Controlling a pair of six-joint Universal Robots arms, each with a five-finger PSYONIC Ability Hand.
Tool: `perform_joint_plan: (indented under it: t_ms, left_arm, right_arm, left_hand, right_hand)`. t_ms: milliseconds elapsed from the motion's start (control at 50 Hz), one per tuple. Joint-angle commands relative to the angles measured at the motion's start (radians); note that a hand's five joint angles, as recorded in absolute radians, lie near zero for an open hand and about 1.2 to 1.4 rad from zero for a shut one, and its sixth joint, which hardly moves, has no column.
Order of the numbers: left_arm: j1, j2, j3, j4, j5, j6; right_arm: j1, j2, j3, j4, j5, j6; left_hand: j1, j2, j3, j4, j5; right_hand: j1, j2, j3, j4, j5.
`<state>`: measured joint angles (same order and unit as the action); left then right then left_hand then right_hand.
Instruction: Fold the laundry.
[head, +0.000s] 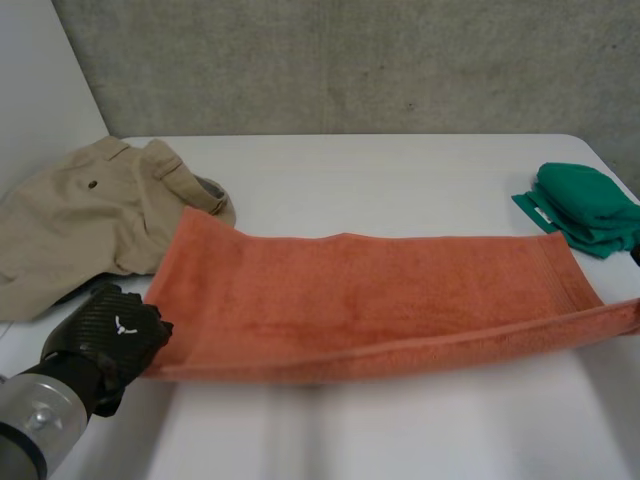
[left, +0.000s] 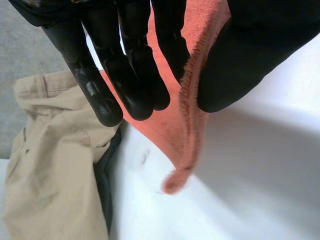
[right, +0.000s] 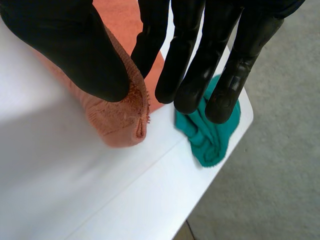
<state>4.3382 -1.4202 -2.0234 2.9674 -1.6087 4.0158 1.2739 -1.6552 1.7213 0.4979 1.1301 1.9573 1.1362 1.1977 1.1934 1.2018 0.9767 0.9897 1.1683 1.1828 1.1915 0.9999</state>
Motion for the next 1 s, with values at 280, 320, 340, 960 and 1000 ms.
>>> perform_joint_plan:
  t_ms: [280,320,340,960,1000]
  left_arm:
    - [-0.009,-0.462,0.310,0.327,-0.010,-0.001]
    - [-0.012,-0.528,0.377,0.377,-0.011,0.003]
    - [-0.012,-0.545,0.396,0.387,-0.011,0.003]
    - [-0.091,-0.922,0.715,0.700,-0.100,0.124]
    - [-0.091,-0.861,0.649,0.699,-0.099,0.120]
  right_arm:
    - [0.120,0.363,-0.160,-0.330,0.097,0.064]
    - [0.159,0.413,-0.192,-0.380,0.112,0.077]
    - [0.171,0.429,-0.203,-0.398,0.118,0.078]
    - [0.297,0.631,-0.332,-0.822,0.313,0.208]
    - [0.266,0.559,-0.276,-0.802,0.304,0.270]
  left_hand:
    - [0.260,0.199,0.203,0.194,0.245]
    - [0.260,0.199,0.203,0.194,0.245]
    - [0.260,0.199,0.203,0.194,0.245]
    - [-0.962,-1.023,-1.019,-1.027,-0.977]
    - [-0.962,-1.023,-1.019,-1.027,-0.977]
  right_hand:
    - [0.407,0.228,0.213,0.205,0.222]
    - [0.407,0.228,0.213,0.205,0.222]
    - [0.407,0.228,0.213,0.205,0.222]
    - [-0.815,-0.994,-1.008,-1.017,-1.000]
    - [-0.815,-0.994,-1.008,-1.017,-1.000]
